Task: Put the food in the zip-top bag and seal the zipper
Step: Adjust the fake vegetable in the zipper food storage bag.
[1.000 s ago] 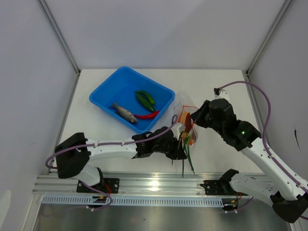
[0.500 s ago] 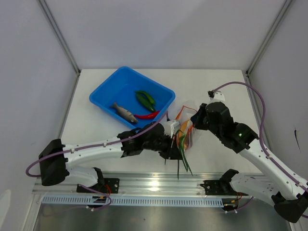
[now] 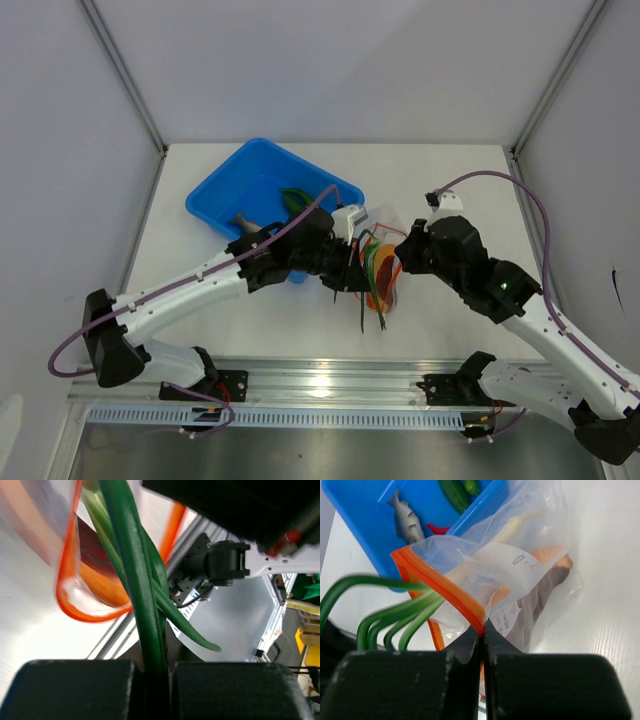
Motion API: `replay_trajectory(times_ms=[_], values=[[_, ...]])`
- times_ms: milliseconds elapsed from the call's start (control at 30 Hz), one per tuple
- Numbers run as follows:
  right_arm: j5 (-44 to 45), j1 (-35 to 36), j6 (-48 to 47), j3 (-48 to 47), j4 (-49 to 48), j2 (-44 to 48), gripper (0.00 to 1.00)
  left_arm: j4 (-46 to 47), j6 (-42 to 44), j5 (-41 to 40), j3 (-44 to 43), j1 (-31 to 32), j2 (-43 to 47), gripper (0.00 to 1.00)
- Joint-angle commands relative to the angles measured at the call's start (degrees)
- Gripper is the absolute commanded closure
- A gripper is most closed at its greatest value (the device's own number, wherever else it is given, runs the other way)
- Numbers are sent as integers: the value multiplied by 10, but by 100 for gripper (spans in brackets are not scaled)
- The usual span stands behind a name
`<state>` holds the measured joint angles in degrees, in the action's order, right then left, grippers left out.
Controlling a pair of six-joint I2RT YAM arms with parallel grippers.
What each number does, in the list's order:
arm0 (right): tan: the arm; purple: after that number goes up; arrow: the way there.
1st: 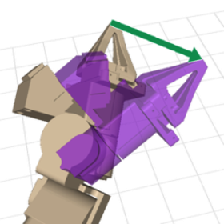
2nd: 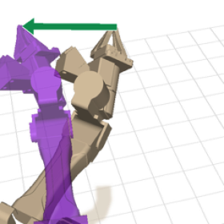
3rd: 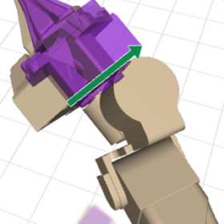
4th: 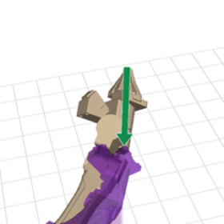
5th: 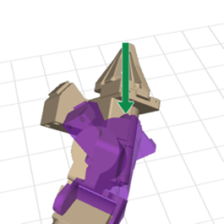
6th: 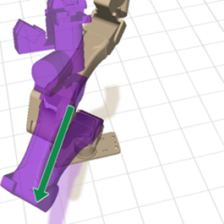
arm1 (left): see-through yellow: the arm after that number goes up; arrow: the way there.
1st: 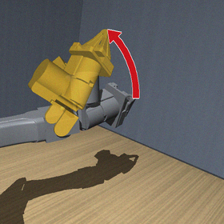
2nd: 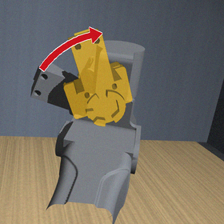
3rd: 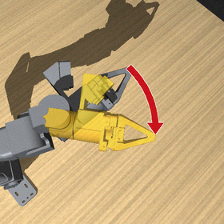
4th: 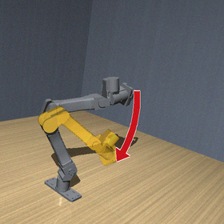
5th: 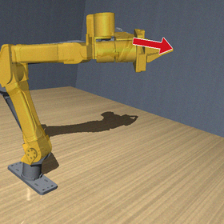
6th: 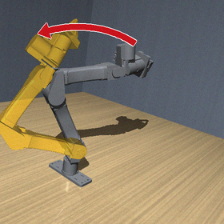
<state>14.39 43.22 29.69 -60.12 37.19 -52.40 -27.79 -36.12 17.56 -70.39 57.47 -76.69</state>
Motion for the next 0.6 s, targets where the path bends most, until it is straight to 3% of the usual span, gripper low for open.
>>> replay_trajectory(times_ms=[0,167,433,567], values=[[-29,7,-19,-25,-6,9,100,-60,67,40,-50,-28,-25,100],[-60,10,-17,-25,-3,6,100,-77,115,13,-86,-41,-46,99],[-90,16,-32,-32,13,-9,100,-60,98,24,-107,-69,-68,99],[-98,20,-37,-23,-6,-7,100,-116,92,36,-164,-68,-124,100]])
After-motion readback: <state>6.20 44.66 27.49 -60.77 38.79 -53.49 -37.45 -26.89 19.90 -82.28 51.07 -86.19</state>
